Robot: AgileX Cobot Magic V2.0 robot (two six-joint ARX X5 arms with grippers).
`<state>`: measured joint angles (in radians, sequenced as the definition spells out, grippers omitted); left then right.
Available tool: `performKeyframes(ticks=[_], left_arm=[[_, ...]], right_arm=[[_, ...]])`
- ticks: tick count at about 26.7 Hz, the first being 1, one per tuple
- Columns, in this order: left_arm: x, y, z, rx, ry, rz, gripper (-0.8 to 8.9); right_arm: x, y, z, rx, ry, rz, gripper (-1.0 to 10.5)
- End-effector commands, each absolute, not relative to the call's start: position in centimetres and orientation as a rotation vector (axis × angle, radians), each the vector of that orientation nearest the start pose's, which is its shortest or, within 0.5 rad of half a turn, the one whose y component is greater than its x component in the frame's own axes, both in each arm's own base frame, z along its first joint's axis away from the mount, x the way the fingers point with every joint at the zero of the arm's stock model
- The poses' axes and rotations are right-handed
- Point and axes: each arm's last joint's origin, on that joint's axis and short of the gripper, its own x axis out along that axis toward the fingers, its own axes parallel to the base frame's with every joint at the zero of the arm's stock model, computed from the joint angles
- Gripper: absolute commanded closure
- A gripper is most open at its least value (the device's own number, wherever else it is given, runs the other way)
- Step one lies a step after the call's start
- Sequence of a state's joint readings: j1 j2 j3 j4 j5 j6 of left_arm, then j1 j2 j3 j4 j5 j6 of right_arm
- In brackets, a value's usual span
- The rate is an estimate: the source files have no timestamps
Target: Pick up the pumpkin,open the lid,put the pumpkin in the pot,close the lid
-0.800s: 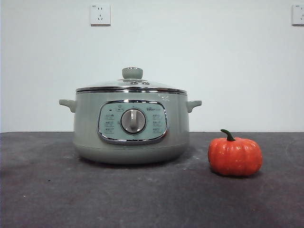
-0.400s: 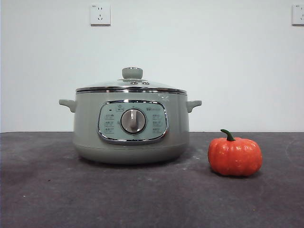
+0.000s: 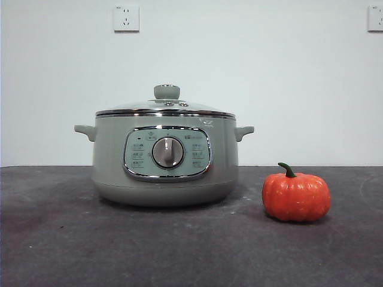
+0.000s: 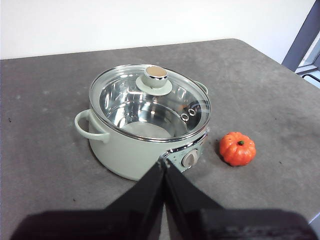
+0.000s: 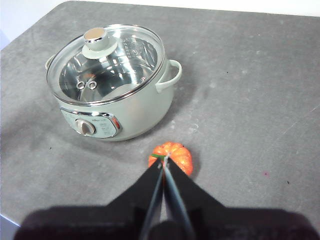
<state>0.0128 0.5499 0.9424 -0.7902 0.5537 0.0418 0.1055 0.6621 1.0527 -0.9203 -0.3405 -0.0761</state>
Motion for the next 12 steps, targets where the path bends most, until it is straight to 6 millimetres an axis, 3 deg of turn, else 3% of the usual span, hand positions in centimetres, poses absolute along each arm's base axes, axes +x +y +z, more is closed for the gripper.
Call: performKeyframes(ticks=[1, 2, 3, 12], left_arm=[[8.36, -1.42, 35.55, -0.058, 0.366, -0.544, 4.69], [8.37, -1.42, 35.56, -0.058, 0.365, -0.542, 2.06], [8.38, -1.42, 35.59, -0.057, 0.363, -0.542, 0.48], [8.41, -1.42, 35.61, -0.058, 0.361, -0.542, 0.24]], right_arm=[[9.59, 2.02, 36.72, -0.020, 0.503, 0.461, 6.7], [9.59, 2.02, 36.72, -0.019, 0.504, 0.461, 4.5], [9.60, 2.02, 36.72, -0.019, 0.504, 0.461, 2.7], [10.23, 2.18, 36.50, -0.017, 0.531, 0.471, 2.5]])
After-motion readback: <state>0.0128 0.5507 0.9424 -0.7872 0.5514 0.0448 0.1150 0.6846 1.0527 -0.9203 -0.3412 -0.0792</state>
